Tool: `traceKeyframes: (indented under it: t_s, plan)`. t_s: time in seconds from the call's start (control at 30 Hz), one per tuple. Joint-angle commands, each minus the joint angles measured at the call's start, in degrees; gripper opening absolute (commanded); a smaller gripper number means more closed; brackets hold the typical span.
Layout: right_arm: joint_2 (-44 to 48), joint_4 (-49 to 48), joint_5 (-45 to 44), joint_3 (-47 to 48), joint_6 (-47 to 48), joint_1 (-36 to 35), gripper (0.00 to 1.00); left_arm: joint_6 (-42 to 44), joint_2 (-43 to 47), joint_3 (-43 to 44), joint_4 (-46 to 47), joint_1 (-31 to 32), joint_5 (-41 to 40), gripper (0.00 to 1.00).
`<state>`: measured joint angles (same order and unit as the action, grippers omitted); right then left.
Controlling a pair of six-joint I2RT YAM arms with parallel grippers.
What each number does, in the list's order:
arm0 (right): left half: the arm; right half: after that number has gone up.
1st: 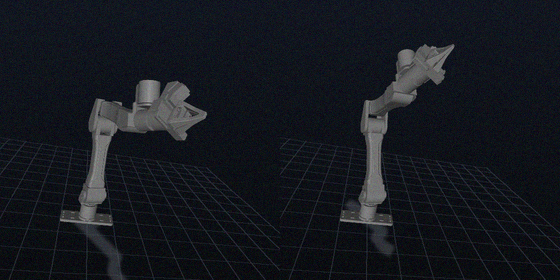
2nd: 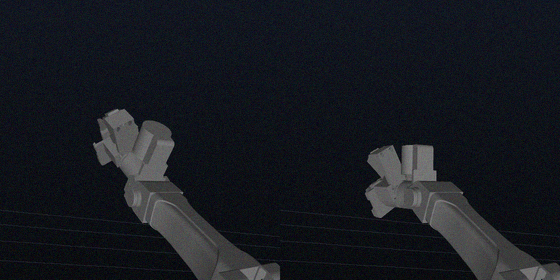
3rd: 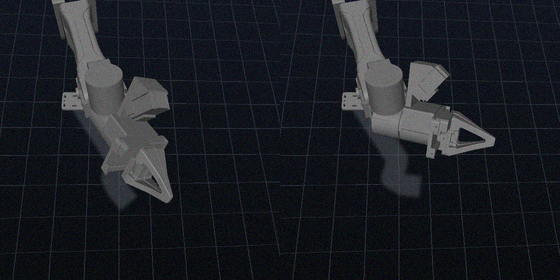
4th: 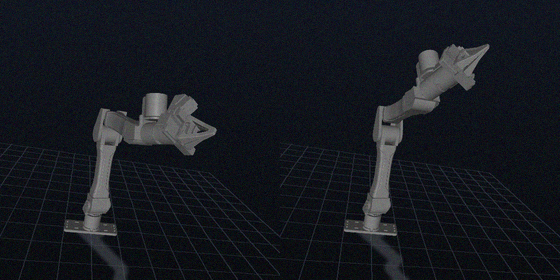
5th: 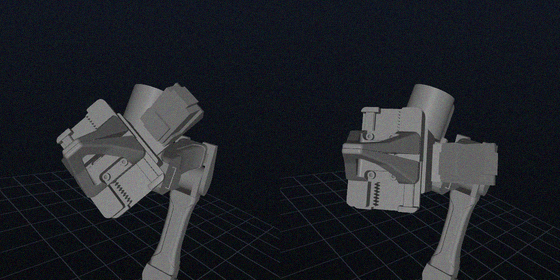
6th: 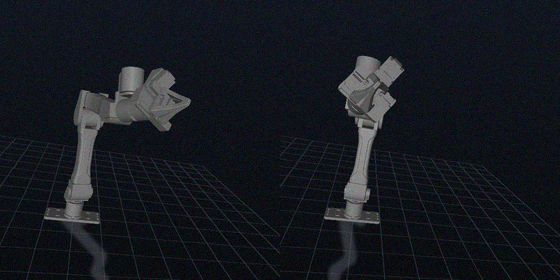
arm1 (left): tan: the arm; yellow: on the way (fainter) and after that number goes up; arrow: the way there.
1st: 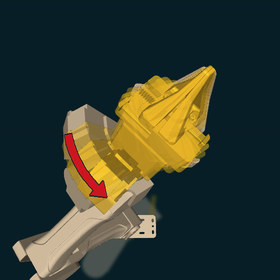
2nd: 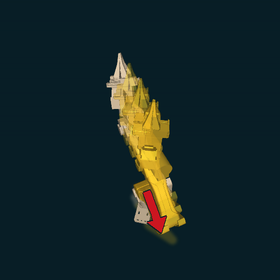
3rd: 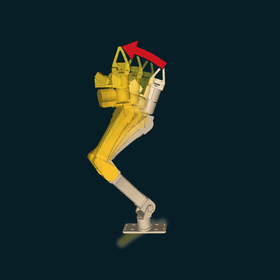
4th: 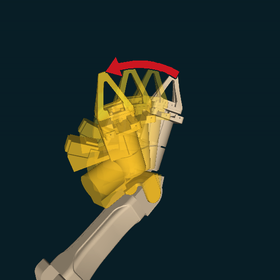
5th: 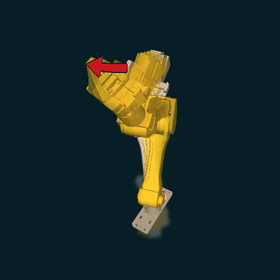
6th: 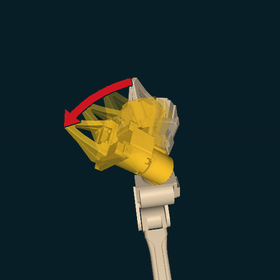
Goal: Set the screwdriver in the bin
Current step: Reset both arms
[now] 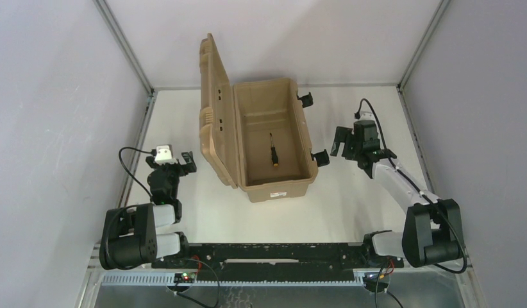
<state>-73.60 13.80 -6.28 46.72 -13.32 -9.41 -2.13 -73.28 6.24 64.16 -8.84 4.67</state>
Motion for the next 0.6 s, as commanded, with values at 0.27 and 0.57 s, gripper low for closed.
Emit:
traceKeyframes:
  t_s: [0.27,0.57]
  plan:
    - [0.0,-11.8,2.2,-3.5,0.4,0.3,1.0,0.0,0.9,2.3,1.9,0.3,-0.3,1.0]
    - [0.8,-12.6,3.1,-4.4,-0.1,0.3,1.0,0.0,1.0,2.2,1.9,0.4,-0.3,1.0]
